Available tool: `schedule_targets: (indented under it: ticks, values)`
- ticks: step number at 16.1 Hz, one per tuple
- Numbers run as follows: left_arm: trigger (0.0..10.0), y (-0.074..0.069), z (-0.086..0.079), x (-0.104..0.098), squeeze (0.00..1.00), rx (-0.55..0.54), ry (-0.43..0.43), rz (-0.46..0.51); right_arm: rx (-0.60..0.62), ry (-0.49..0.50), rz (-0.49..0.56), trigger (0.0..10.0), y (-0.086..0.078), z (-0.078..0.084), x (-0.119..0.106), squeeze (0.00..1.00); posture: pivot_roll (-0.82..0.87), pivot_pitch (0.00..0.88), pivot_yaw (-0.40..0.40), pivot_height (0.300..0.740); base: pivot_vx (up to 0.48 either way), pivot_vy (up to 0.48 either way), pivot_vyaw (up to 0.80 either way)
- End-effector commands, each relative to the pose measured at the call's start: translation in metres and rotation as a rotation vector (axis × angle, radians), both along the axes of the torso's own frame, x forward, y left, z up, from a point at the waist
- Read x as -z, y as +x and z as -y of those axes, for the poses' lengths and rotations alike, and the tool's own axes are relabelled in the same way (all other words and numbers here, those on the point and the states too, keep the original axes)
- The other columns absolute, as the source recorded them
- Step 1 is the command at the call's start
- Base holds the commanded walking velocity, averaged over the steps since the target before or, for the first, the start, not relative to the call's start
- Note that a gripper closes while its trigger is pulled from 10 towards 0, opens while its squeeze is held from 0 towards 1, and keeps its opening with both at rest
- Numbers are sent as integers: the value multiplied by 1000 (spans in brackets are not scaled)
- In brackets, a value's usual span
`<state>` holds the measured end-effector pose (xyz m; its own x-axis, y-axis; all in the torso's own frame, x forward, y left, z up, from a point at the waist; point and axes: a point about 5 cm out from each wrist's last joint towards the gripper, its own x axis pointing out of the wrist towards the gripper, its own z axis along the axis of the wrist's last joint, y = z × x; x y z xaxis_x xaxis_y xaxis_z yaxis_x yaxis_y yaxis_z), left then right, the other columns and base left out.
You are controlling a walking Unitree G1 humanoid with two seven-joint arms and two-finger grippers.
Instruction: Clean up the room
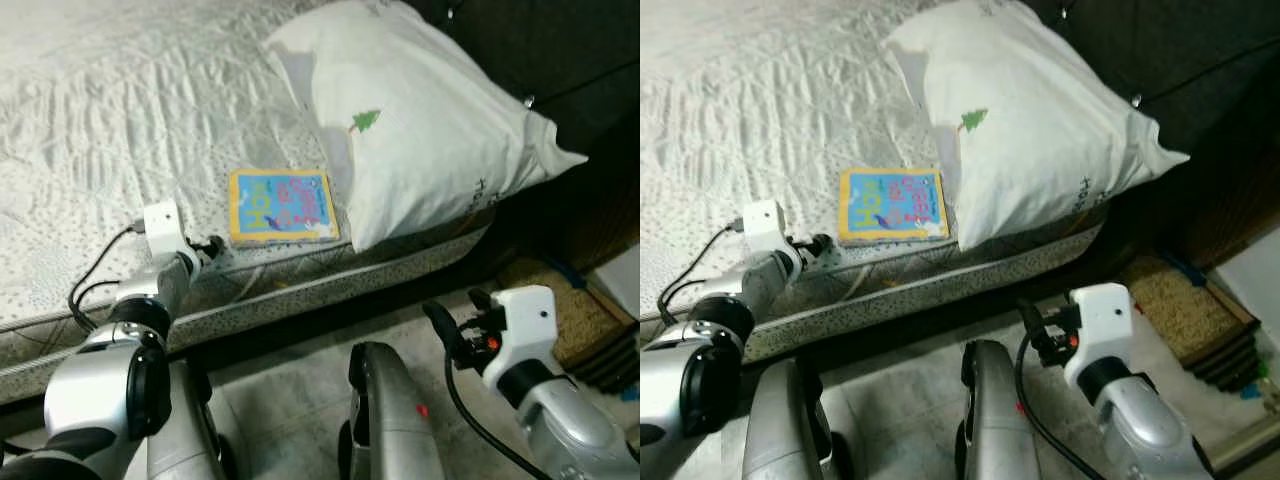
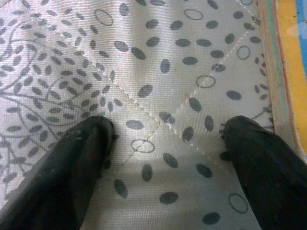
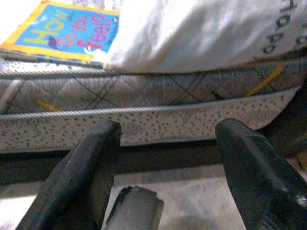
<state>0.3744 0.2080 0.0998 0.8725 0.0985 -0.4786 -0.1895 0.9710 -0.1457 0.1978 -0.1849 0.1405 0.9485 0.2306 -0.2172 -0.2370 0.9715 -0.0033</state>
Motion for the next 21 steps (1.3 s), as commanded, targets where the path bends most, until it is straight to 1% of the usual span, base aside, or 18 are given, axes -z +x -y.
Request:
schedule_targets:
  ticks: [1, 3, 5, 6, 9, 10, 13, 15, 21]
  values:
    - [10000, -2, -5, 2, 0, -3, 26, -16, 17, -10, -7, 10000, -5, 5, -3, 0, -229, 296, -87, 534, 0, 0, 0]
    - [10000, 3, 0, -5, 0, 32, 34, 11, 20, -13, -15, 10000, -9, 6, -4, 0, -230, 301, -86, 534, 0, 0, 0]
    - [10000, 8, 11, -12, 0, 84, 46, 23, 24, -12, -23, 10000, -10, 6, -4, 0, -233, 308, -82, 534, 0, 0, 0]
    - [10000, 11, 19, -14, 0, 114, 44, 26, 26, -12, -23, 10000, -10, 6, -4, 0, -233, 308, -81, 534, 0, 0, 0]
    - [10000, 15, 52, -18, 0, 231, 19, 34, 31, -8, -23, 10000, -9, 5, -5, 0, -232, 304, -73, 534, 0, 0, 0]
    - [10000, 15, 55, -17, 0, 241, 17, 33, 31, -8, -22, 10000, -9, 4, -5, 0, -232, 304, -73, 534, 0, 0, 0]
    - [10000, 12, 73, -12, 0, 303, 1, 22, 32, -5, -20, 10000, -7, 4, -4, 0, -231, 296, -71, 534, 0, 0, 0]
    - [10000, 11, 80, -10, 0, 330, -13, 17, 29, -4, -18, 10000, -5, 3, -3, 0, -222, 289, -71, 534, 0, 0, 0]
    - [10000, 9, 110, -11, 0, 423, -46, 21, 23, -3, -11, 10000, 1, 1, -2, 0, -222, 277, -74, 534, 0, 0, 0]
